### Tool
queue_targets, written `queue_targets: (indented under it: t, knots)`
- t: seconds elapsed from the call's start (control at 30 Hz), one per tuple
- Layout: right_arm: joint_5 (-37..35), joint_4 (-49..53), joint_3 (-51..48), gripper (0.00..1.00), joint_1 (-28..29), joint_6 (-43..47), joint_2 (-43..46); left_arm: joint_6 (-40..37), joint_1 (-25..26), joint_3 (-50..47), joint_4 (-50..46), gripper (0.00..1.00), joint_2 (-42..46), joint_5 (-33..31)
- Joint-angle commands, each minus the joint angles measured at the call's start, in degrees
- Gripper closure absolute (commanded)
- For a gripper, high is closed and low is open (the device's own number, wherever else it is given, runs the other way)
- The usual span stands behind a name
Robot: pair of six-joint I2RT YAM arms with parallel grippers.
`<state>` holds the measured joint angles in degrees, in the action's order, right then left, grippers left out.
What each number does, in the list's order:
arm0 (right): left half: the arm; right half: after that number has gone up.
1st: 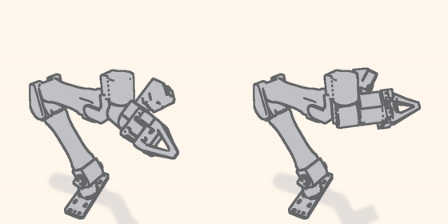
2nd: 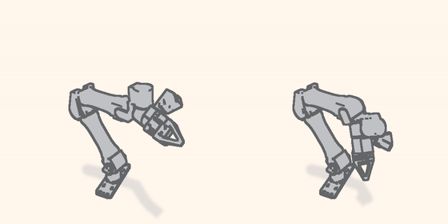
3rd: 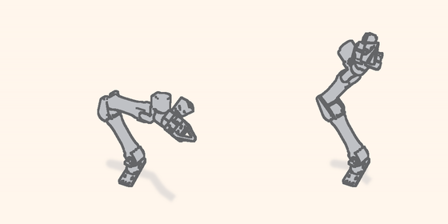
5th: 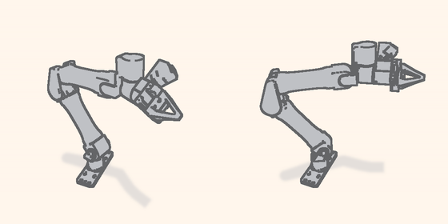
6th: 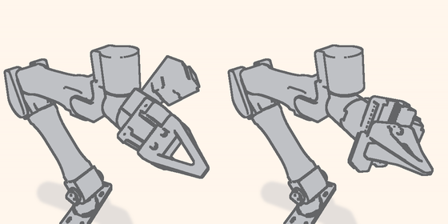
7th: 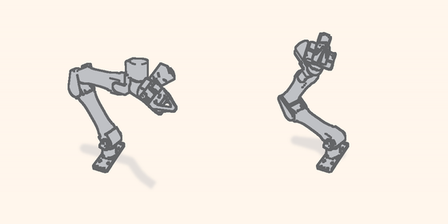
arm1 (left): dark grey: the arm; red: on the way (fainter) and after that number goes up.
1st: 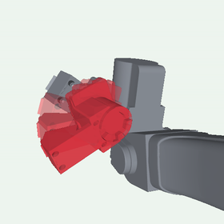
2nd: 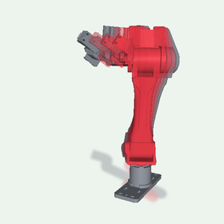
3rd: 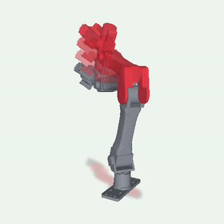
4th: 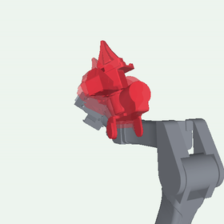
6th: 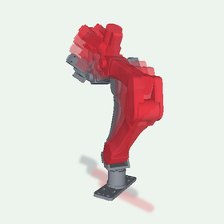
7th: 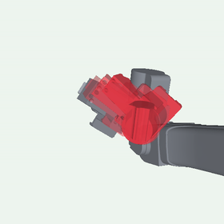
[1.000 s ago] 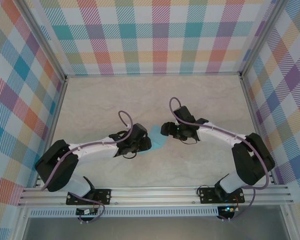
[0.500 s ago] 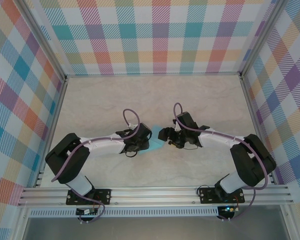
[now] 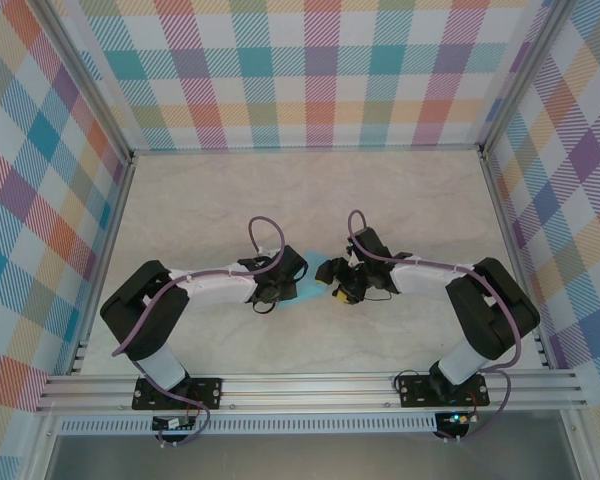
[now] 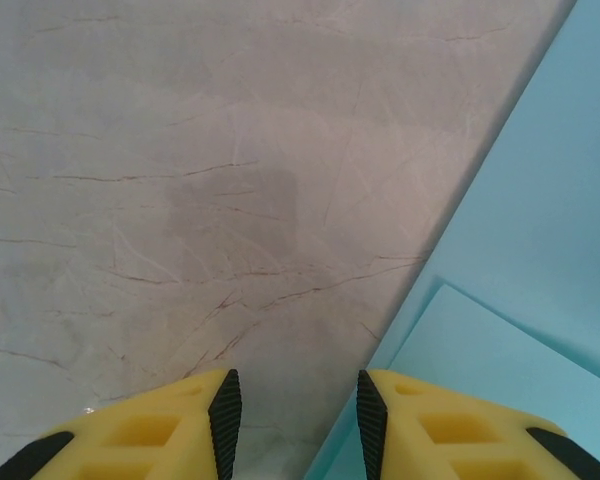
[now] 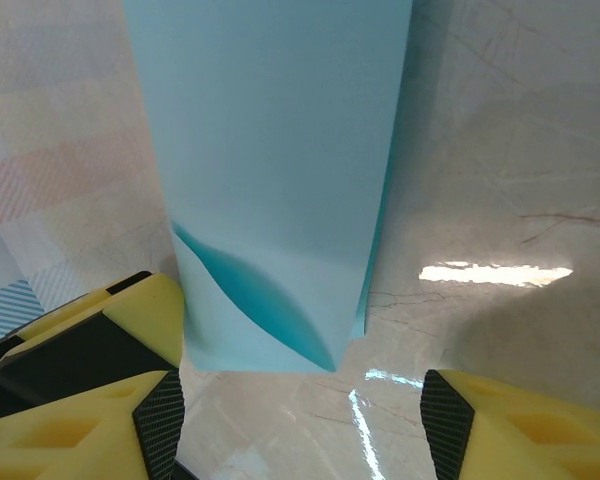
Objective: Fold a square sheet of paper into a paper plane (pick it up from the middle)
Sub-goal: Rotate the paper at the center of the table.
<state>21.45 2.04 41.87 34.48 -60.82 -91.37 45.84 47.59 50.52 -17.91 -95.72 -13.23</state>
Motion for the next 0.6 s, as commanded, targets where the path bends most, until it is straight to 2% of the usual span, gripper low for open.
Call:
queue_targets:
  t: [0.0,0.3,0.57]
  knots:
    - [1.9,-2.9,-0.9,0.34,-0.2,-2.8,-1.2,1.2,0.2,0.9,-2.7,0.61,-1.3,-1.3]
    - [4.2,-6.8,-0.9,0.41,0.0,-4.5,-3.7,1.3,0.1,1.0,-2.9,0.61,-1.5,-1.1]
    - [5.4,-11.1,-1.5,0.51,0.4,-5.2,-4.6,1.4,0.1,1.1,-2.8,0.62,-1.6,-0.8]
